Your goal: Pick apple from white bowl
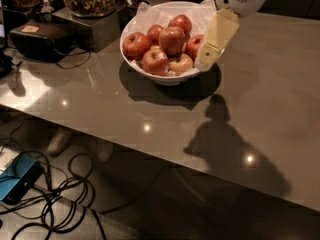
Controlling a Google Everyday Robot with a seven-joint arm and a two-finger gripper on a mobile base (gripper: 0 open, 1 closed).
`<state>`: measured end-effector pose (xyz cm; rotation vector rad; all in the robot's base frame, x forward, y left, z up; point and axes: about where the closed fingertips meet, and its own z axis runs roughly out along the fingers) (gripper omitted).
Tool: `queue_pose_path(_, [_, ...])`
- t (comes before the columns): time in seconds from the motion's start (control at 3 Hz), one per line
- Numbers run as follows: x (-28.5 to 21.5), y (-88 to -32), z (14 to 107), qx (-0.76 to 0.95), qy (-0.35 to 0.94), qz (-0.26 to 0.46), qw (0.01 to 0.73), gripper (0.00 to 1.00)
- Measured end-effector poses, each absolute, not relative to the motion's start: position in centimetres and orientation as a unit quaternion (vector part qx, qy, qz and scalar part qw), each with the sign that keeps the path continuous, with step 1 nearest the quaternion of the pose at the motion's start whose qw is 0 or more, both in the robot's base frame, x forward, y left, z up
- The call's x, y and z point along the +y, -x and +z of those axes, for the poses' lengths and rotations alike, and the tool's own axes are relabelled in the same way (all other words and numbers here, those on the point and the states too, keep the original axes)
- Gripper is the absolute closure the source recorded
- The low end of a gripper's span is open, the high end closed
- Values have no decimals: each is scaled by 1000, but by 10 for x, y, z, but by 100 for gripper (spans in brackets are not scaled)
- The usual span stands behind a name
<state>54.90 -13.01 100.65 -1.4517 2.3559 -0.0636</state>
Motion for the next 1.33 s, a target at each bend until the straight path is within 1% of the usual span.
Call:
queue_pose_path(0.67, [-128, -554, 1008, 836, 511, -15, 201, 0])
queue_pose_path(1.33, [-100, -581, 1003, 837, 496, 78, 217, 1])
